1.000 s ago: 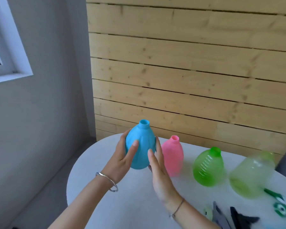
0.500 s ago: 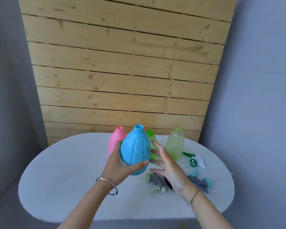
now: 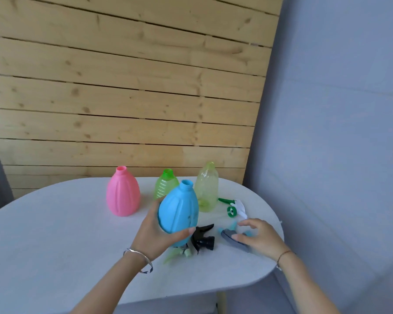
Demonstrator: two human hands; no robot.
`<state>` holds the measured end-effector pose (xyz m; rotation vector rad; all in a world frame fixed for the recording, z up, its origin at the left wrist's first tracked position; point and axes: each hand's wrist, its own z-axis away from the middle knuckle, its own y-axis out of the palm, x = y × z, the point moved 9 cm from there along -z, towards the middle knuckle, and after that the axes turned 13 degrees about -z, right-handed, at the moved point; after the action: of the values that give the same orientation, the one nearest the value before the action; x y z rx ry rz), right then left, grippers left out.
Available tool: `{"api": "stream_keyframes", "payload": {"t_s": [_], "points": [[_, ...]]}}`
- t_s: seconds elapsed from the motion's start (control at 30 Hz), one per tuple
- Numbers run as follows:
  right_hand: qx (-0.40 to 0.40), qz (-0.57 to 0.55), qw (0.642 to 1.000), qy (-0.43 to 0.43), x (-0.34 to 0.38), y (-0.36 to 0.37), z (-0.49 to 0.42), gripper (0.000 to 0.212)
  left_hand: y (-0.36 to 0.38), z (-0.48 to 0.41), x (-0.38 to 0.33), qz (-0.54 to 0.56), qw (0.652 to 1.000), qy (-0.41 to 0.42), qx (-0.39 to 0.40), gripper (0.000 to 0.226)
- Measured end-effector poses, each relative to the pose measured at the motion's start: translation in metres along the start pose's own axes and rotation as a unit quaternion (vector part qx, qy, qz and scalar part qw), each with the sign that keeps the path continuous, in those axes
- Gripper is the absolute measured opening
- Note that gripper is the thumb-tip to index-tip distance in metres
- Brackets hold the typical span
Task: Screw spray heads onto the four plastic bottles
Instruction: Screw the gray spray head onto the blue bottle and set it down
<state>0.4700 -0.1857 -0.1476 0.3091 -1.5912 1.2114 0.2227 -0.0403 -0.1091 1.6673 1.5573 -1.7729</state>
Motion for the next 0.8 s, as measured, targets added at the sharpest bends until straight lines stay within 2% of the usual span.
{"api": "stream_keyframes", "payload": {"t_s": [0.1, 0.33, 0.43, 0.57, 0.63, 0.7, 0.8], "points": [[0.008, 0.022, 1.000, 0.006, -0.008, 0.005, -0.003, 0.051, 0.005, -0.001, 0.001, -0.003, 1.000, 0.001, 0.005, 0.087], [-0.020, 0.089, 0.996, -0.010, -0.001, 0.016, -0.005, 0.045, 0.006, 0.002, 0.003, -0.004, 1.000, -0.001, 0.012, 0.083], [-0.047, 0.084, 0.995, -0.017, 0.008, 0.009, -0.001, 0.043, 0.005, 0.002, 0.004, -0.006, 1.000, -0.001, 0.013, 0.082], [-0.103, -0.064, 0.989, -0.086, 0.053, -0.013, 0.012, 0.032, -0.001, 0.001, 0.003, -0.001, 1.000, 0.003, 0.004, 0.084], [-0.091, -0.181, 0.971, -0.129, 0.086, -0.014, 0.022, 0.016, -0.007, 0.002, 0.002, 0.002, 1.000, 0.008, -0.001, 0.084], [-0.071, -0.272, 0.948, -0.147, 0.113, -0.009, 0.032, 0.016, -0.011, 0.003, 0.004, -0.007, 1.000, 0.011, 0.007, 0.085], [-0.032, -0.341, 0.926, -0.159, 0.144, 0.007, 0.041, 0.016, -0.019, 0.006, 0.008, -0.026, 1.000, 0.015, 0.007, 0.084]]}}
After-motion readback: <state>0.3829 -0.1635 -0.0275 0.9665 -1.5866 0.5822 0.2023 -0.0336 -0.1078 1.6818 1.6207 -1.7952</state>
